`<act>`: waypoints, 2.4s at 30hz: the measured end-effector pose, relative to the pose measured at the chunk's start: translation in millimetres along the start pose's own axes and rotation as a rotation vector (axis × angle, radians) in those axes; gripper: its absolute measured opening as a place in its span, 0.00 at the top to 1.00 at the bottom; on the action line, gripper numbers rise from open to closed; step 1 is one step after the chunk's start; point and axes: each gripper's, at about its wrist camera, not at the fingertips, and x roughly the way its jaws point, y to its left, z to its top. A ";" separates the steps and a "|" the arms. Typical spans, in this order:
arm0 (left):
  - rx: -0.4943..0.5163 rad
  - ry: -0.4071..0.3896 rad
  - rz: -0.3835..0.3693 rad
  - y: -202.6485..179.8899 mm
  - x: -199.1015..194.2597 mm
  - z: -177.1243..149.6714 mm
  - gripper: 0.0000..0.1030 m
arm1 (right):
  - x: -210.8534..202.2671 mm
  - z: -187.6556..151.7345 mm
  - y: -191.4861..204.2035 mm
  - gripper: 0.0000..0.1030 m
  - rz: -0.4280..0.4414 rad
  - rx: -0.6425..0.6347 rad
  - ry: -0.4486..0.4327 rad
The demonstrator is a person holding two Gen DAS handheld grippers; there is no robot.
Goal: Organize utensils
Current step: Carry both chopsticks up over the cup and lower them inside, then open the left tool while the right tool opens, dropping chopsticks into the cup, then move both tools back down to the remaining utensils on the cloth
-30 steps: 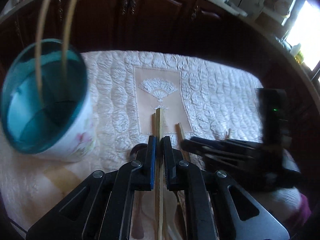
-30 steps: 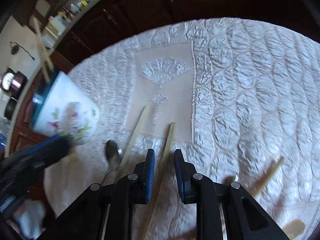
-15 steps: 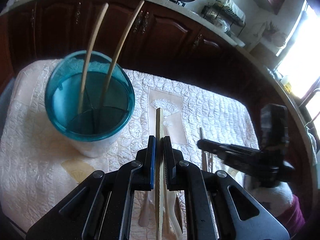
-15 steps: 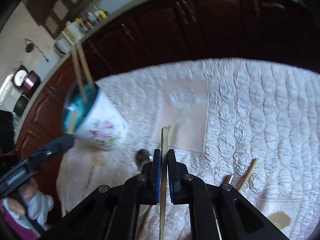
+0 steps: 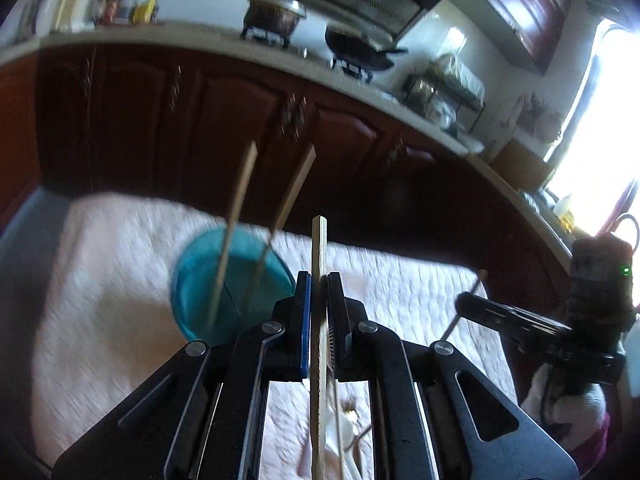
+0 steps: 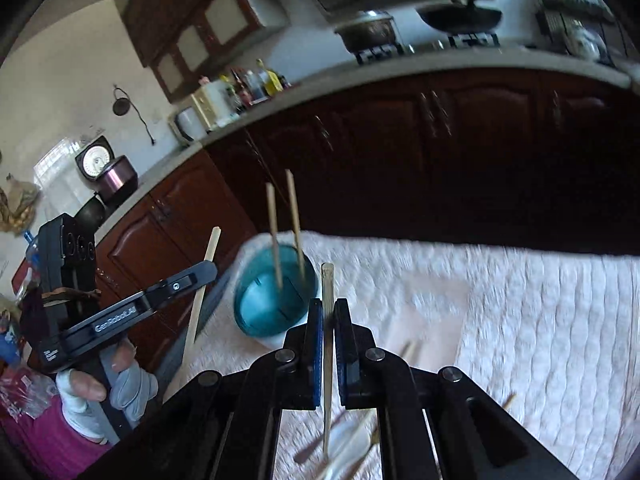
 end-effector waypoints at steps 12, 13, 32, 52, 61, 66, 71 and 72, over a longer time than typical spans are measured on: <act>0.048 -0.227 0.130 34.3 17.1 69.6 0.94 | -10.6 77.6 52.5 0.95 0.073 -0.098 -0.126; 0.051 -0.238 0.129 38.7 22.0 72.7 0.94 | -8.1 82.4 55.1 0.95 0.075 -0.104 -0.133; 0.108 -0.413 0.261 74.9 72.7 74.7 0.94 | 85.4 70.0 50.0 0.95 0.064 -0.128 0.005; 0.140 -0.238 0.254 65.9 69.3 25.2 0.94 | 116.6 55.6 25.5 0.95 0.088 -0.008 0.076; 0.134 -0.191 0.235 60.3 57.5 7.5 0.73 | 109.0 37.3 18.9 0.73 0.049 0.029 0.115; 0.122 -0.191 0.232 58.7 44.4 3.3 0.63 | 100.2 31.9 12.3 0.71 0.029 0.054 0.120; 0.123 -0.177 0.232 52.5 30.9 -4.4 0.57 | 83.0 22.9 6.2 0.68 0.014 0.080 0.113; 0.124 -0.175 0.233 51.1 28.6 -6.3 0.54 | 79.7 20.5 5.1 0.68 0.010 0.082 0.115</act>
